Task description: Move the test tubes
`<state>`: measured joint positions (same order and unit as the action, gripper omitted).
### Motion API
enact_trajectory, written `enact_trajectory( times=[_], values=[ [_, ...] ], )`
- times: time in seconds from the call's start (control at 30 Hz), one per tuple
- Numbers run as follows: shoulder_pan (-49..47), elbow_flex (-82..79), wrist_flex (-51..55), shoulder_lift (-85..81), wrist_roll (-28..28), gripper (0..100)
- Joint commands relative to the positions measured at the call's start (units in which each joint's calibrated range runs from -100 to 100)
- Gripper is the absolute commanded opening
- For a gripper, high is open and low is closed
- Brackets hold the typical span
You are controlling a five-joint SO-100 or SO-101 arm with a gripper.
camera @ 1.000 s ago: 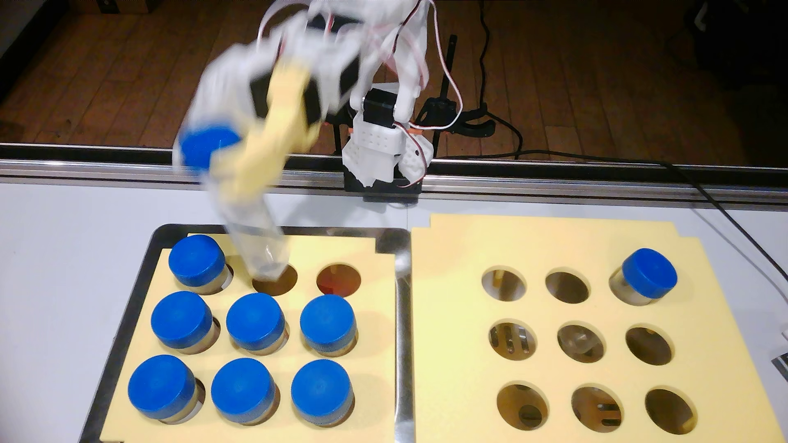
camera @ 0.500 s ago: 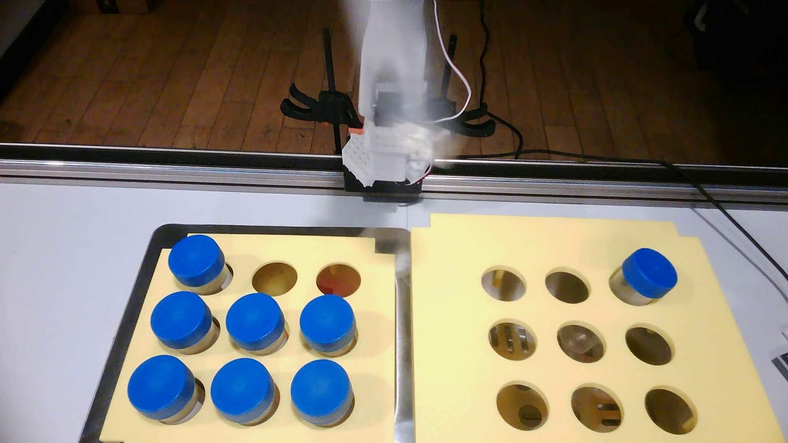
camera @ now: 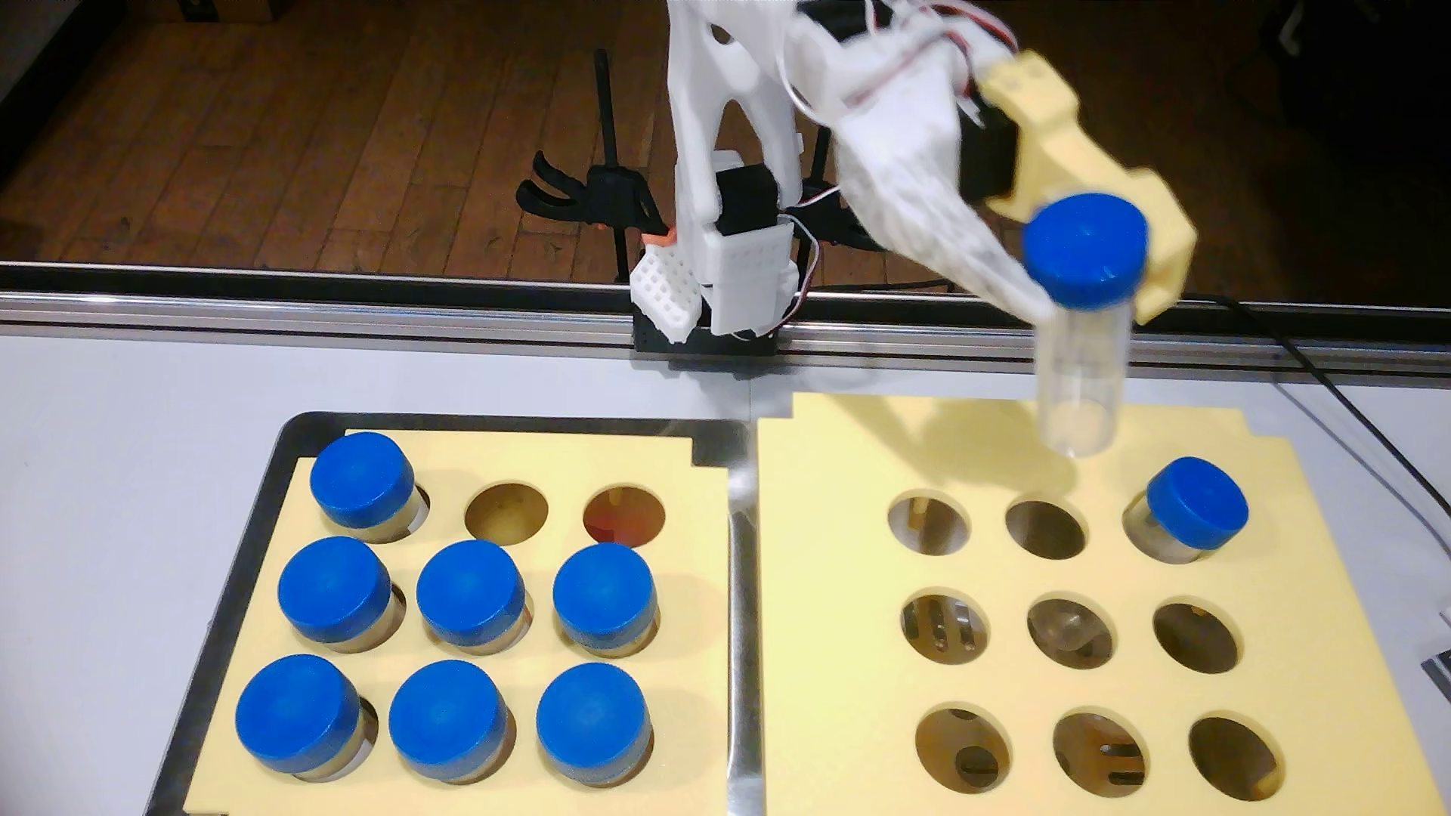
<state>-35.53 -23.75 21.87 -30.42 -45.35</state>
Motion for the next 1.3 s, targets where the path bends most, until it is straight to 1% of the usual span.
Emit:
enact_trajectory(
  times=[0.0,0.17,0.37,0.43,0.53,0.67,0.73,0.8,0.9,1.13,1.2,1.27],
  values=[
    [0.0,-3.6,-6.4,-1.0,-1.1,11],
    [0.4,-4.4,-6.5,-0.2,-3.4,11],
    [-0.7,-2.2,-6.7,7.5,-3.8,11],
    [-0.8,-2.0,-6.7,9.2,-4.8,11],
    [-1.0,-3.4,-6.7,9.4,-4.9,11],
    [-3.6,-7.8,-6.7,9.3,-4.0,11],
    [-5.2,-9.8,-6.7,9.3,-1.2,12],
    [-5.6,-10.3,-6.7,9.3,1.2,16],
    [-4.7,-9.0,-6.5,9.3,3.4,26],
    [-2.6,-7.8,-6.6,9.3,3.3,31],
    [-0.1,-6.5,-6.6,9.2,3.0,32],
    [5.9,-3.1,-6.6,6.7,2.9,31]
  ],
)
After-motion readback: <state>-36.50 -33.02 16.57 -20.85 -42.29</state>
